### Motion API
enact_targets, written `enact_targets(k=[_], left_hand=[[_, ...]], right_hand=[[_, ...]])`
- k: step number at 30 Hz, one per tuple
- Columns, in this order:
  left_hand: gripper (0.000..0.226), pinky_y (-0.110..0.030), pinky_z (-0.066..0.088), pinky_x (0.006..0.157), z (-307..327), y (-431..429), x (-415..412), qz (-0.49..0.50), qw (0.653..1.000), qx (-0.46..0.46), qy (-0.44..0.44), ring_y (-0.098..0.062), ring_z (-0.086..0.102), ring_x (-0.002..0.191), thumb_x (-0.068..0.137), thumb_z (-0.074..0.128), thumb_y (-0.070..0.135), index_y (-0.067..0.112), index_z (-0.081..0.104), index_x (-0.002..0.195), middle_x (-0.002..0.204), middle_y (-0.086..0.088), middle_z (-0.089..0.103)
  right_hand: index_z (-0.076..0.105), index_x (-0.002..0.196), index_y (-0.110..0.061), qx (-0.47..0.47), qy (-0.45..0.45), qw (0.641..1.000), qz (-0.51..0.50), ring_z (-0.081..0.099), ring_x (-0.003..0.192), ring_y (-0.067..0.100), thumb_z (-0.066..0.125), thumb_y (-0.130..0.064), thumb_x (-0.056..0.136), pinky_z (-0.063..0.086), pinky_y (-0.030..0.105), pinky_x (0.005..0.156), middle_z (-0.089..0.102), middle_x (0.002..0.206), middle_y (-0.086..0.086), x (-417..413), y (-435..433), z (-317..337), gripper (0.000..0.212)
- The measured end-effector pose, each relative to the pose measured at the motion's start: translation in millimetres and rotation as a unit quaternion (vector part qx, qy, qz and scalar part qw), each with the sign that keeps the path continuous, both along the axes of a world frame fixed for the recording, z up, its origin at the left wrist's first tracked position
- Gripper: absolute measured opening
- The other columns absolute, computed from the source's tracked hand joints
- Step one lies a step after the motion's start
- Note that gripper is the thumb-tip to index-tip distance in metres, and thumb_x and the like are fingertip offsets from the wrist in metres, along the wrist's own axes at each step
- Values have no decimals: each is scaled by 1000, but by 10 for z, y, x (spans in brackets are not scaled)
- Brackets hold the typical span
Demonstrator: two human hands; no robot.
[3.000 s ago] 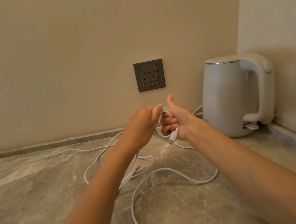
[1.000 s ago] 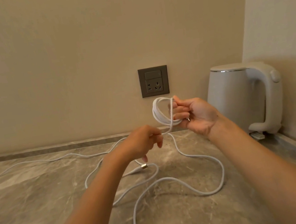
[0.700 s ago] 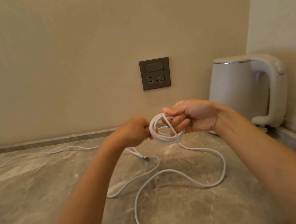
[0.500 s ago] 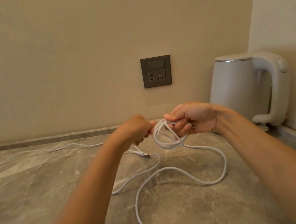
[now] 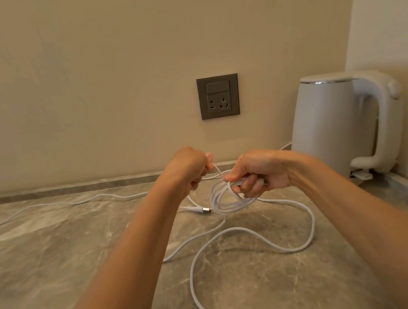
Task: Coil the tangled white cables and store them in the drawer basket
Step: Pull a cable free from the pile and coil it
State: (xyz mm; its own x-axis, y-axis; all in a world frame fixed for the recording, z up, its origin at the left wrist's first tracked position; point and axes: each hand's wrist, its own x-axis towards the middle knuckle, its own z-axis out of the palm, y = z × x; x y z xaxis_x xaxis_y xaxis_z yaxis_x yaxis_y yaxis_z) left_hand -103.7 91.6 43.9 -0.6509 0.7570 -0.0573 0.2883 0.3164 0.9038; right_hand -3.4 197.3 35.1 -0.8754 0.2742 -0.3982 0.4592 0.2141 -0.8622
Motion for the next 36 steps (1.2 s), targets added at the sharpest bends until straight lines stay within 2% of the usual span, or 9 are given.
enact_targets(k=[6, 9, 11, 16, 19, 22, 26, 31, 36], left_hand=[[38, -14, 20, 34, 21, 17, 53, 6, 998, 19, 65, -10, 26, 38, 95, 46, 14, 9, 50, 58, 48, -1, 36], [40, -16, 22, 36, 38, 21, 97, -2, 994, 51, 97, -12, 30, 41, 95, 47, 16, 12, 53, 55, 37, 4, 40], [39, -18, 23, 39, 59, 18, 126, -10, 992, 79, 97, -12, 30, 42, 96, 46, 17, 12, 54, 57, 41, 2, 40], [37, -22, 21, 43, 54, 42, 188, -33, 986, 131, 99, -13, 27, 42, 98, 43, 19, 9, 56, 64, 51, -3, 39], [37, -22, 25, 42, 10, 84, 233, -44, 975, 136, 169, -8, 32, 39, 97, 41, 13, 9, 56, 63, 47, 2, 41], [36, -12, 28, 39, -24, 104, 238, -58, 966, 129, 217, -2, 40, 33, 97, 42, 12, 11, 59, 65, 48, 4, 45], [36, -26, 36, 59, -95, 153, 253, -61, 957, 97, 267, -11, 43, 51, 97, 43, 14, 10, 58, 65, 54, 2, 47], [31, -33, 40, 66, -119, 166, 227, -35, 945, 93, 313, -33, 54, 73, 96, 43, 14, -1, 65, 78, 73, -18, 62], [30, -29, 37, 65, -187, 168, 207, -40, 944, 72, 321, -36, 59, 84, 96, 43, 13, 0, 68, 85, 86, -23, 66]], right_hand=[[52, 60, -2, 37, 35, 994, -92, 24, 29, 2, 40, -12, 98, 21, 13, 32, 37, 47, 0, -81, 13, -44, 42], [52, 59, -2, 95, 108, 978, -154, 27, 29, 2, 41, -5, 95, 24, 13, 34, 44, 60, 8, -99, -30, -55, 37], [52, 61, -2, 98, 181, 961, -184, 30, 33, 3, 40, -1, 93, 25, 13, 37, 46, 61, 8, -98, -60, -60, 35], [54, 59, -7, 34, 313, 918, -240, 32, 45, 7, 42, -1, 93, 27, 18, 45, 47, 49, -2, -131, -74, -42, 37], [44, 54, -7, -13, 344, 900, -266, 32, 41, 10, 37, -1, 95, 25, 19, 41, 36, 39, -2, -178, -89, -58, 43], [43, 55, -4, -95, 384, 871, -293, 30, 44, 13, 34, 0, 97, 27, 23, 46, 33, 41, 1, -200, -53, -41, 43], [47, 69, -3, -204, 416, 831, -308, 28, 42, 6, 33, -8, 102, 30, 17, 42, 34, 41, -4, -146, 29, 3, 36], [45, 71, -7, -276, 417, 810, -306, 27, 50, 9, 32, -13, 102, 28, 21, 52, 34, 38, -4, -132, 78, 22, 35], [42, 66, -9, -360, 413, 793, -266, 33, 36, 9, 31, -18, 103, 34, 21, 56, 32, 39, -3, -80, 163, -7, 39]])
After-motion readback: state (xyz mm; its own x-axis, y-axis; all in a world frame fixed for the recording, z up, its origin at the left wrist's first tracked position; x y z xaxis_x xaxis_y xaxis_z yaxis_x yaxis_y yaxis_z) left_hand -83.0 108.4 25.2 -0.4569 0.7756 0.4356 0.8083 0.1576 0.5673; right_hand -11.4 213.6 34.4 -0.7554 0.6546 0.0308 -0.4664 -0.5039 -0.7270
